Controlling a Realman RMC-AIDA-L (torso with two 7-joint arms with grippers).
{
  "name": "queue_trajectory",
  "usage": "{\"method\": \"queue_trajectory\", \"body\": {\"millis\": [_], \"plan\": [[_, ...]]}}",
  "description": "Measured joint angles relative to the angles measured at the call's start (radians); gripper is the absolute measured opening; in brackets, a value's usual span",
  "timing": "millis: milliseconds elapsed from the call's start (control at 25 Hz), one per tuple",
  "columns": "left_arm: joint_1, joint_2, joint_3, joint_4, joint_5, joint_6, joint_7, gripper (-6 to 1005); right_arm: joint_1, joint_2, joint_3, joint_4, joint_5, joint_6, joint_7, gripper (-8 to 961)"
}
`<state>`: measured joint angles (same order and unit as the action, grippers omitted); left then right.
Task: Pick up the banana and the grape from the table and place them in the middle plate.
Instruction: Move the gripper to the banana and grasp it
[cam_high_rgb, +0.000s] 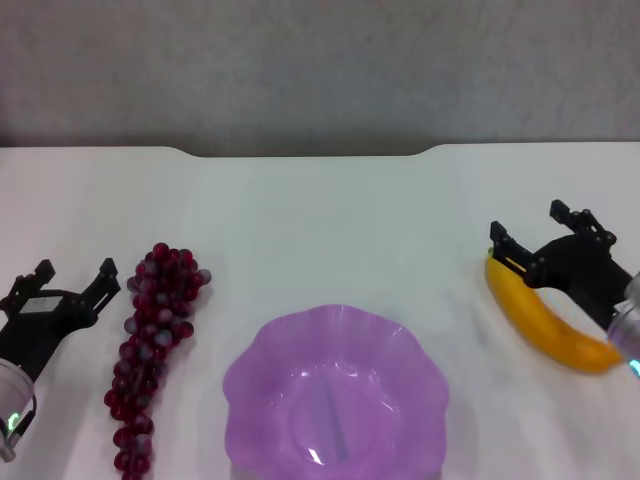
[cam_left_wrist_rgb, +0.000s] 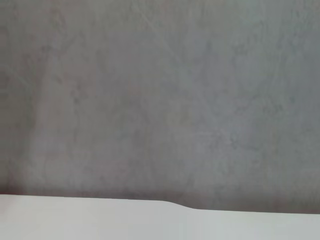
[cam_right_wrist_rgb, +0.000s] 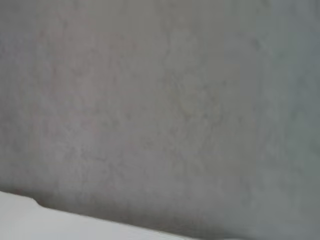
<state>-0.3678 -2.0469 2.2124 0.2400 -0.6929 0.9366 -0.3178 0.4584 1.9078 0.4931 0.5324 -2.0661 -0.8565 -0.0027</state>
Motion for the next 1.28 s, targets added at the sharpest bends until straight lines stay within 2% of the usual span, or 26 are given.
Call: {"method": "queue_trajectory", "body": {"millis": [120, 200, 240, 280, 320, 400, 480, 520, 560, 600, 640, 720, 800, 880, 960, 1280], "plan": [[0.002, 0.0, -0.003, -0.003, -0.002, 0.0, -0.001, 891, -0.048, -0.116, 0.078, 0.216, -0.005, 0.173, -0.006, 891], [0.001, 0.0, -0.003, -0.003, -0.003, 0.0, -0.001, 891, -0.084, -0.169, 0.154, 0.337, -0.009, 0.285, -0.036, 890], [0.002, 0.001, -0.004, -0.005, -0.003, 0.0, 0.001, 891, -0.12, -0.189, 0.249, 0.429, -0.016, 0.425, -0.089, 890], [0.002, 0.001, -0.004, -0.007, -0.003, 0.0, 0.003, 891, -0.138, -0.191, 0.303, 0.466, -0.023, 0.505, -0.125, 890], [0.002, 0.001, -0.004, -0.007, -0.003, 0.0, 0.003, 891, -0.138, -0.191, 0.303, 0.466, -0.023, 0.505, -0.125, 890], [0.003, 0.001, -0.004, -0.009, -0.004, -0.003, 0.004, 890, -0.189, -0.175, 0.469, 0.566, -0.054, 0.74, -0.22, 890], [0.001, 0.001, -0.004, -0.01, -0.006, -0.007, 0.004, 890, -0.233, -0.125, 0.651, 0.653, -0.1, 0.98, -0.307, 890], [0.0, 0.001, -0.004, -0.01, -0.009, -0.009, 0.004, 890, -0.248, -0.085, 0.748, 0.692, -0.129, 1.109, -0.35, 889], [0.0, 0.001, -0.004, -0.01, -0.012, -0.01, 0.004, 890, -0.258, 0.001, 0.939, 0.747, -0.196, 1.332, -0.417, 889], [0.0, 0.001, -0.004, -0.011, -0.013, -0.011, 0.005, 890, -0.257, 0.044, 1.033, 0.771, -0.237, 1.435, -0.447, 889], [0.0, 0.0, -0.004, -0.012, -0.014, -0.011, 0.006, 890, -0.257, 0.044, 1.033, 0.771, -0.237, 1.435, -0.447, 889], [-0.005, 0.0, -0.004, -0.015, -0.015, -0.011, 0.007, 890, -0.24, 0.091, 1.163, 0.807, -0.309, 1.606, -0.47, 889], [-0.007, -0.001, -0.004, -0.015, -0.015, -0.011, 0.007, 889, -0.21, 0.091, 1.22, 0.812, -0.344, 1.715, -0.441, 889], [-0.006, 0.0, -0.004, -0.016, -0.015, -0.011, 0.005, 889, -0.181, 0.083, 1.25, 0.798, -0.362, 1.768, -0.412, 889], [-0.006, -0.001, -0.004, -0.02, -0.015, -0.011, 0.004, 889, -0.163, 0.085, 1.289, 0.783, -0.385, 1.801, -0.406, 888], [-0.009, -0.001, -0.003, -0.015, -0.014, -0.01, 0.006, 889, -0.107, 0.09, 1.287, 0.644, -0.4, 1.792, -0.451, 887]]}}
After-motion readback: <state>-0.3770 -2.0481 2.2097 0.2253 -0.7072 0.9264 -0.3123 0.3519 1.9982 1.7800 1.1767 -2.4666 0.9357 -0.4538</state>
